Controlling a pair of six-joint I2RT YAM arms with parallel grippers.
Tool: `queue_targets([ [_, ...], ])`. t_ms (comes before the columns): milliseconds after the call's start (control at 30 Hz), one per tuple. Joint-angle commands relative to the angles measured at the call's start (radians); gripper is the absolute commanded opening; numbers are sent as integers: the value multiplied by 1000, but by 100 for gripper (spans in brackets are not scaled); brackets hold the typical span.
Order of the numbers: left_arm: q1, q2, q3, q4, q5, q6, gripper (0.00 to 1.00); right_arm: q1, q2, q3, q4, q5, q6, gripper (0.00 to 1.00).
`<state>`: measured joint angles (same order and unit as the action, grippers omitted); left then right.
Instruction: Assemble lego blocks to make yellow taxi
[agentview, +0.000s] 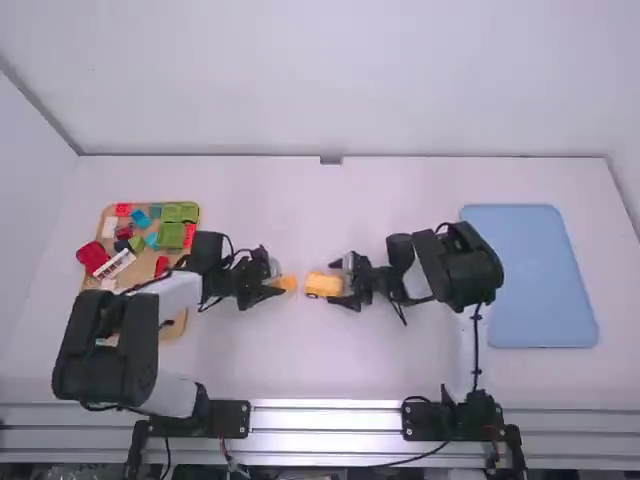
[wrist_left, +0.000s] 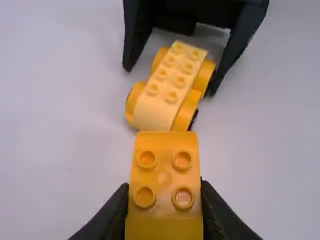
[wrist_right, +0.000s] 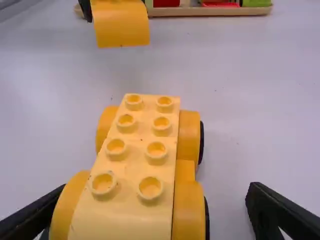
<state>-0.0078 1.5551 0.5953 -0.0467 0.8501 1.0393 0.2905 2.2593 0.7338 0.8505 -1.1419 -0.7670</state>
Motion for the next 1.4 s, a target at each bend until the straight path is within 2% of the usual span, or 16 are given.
queue_targets([
  [0, -2, -32, -11, 6, 69, 4, 3, 31, 20, 19, -3, 20, -8, 90],
  [67, -10, -32, -11, 21, 97, 4, 3, 43, 20, 18, -1, 46, -8, 89],
  [200, -29, -32, -11, 47, 111, 3, 4, 51, 20, 10, 3, 67, -18, 80],
  [300, -63, -23, -11, 79, 113, -4, 4, 49, 20, -4, 1, 63, -46, 61],
  [333, -74, -18, -11, 91, 119, -11, 4, 49, 20, -9, 2, 66, -46, 49],
  [367, -82, -14, -11, 105, 131, -24, 4, 48, 19, -15, 1, 66, -45, 48],
  [533, -106, 7, -11, 143, 182, -29, 2, 46, 19, -47, 1, 66, -57, 49],
  [933, -201, 119, -11, 255, 182, -43, 2, 1, 19, -145, 1, 66, -162, 50],
  [1067, -223, 145, -11, 330, 182, -134, 2, -2, 19, -149, 0, 66, -153, 54],
  [1367, -268, 200, -11, 441, 128, -259, 2, -2, 19, -125, 0, 69, -146, 50],
])
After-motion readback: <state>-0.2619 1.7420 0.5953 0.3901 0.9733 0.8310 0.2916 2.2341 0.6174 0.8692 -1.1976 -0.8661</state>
